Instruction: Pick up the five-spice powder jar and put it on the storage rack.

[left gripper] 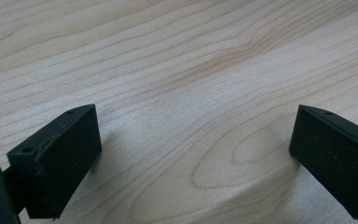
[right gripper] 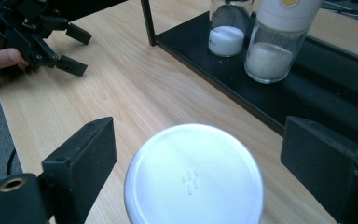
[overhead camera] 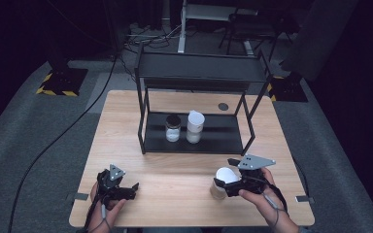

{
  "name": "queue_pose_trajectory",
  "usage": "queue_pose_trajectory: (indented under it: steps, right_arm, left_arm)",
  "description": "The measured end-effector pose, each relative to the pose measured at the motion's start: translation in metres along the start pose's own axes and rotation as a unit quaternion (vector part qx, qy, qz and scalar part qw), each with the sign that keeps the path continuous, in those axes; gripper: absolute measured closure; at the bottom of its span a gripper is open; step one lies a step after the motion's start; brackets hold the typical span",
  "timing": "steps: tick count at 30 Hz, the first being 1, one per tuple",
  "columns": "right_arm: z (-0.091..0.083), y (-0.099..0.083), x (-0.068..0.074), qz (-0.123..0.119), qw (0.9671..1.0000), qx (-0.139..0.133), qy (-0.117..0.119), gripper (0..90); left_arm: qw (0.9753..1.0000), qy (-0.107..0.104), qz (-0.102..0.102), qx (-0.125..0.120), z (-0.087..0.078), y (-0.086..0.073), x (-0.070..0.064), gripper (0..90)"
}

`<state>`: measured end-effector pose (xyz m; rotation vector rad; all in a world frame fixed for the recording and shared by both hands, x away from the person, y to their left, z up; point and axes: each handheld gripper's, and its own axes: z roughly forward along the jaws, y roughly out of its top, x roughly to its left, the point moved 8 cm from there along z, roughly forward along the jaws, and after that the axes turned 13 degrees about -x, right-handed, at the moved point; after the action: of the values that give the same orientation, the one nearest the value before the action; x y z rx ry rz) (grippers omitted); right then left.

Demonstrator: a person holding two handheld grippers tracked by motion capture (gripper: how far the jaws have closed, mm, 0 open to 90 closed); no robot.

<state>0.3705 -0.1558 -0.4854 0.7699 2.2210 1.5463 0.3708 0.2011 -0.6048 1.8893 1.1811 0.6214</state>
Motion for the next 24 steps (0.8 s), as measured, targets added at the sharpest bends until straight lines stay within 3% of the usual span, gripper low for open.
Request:
queue_pose_trajectory:
  steps: [14,24]
  right_arm:
    - [0.004,-0.023,0.001,0.005,0.9999,0.012,0.002,13.9]
    - [0.006,-0.034,0.001,0.007,0.9998,0.019,0.002,22.7]
  left_arm:
    - [1.0,0.0,0.0,0.0,0.0,0.0,0.0,1.7]
    - [1.0,0.0,0.0,0.0,0.0,0.0,0.0,1.7]
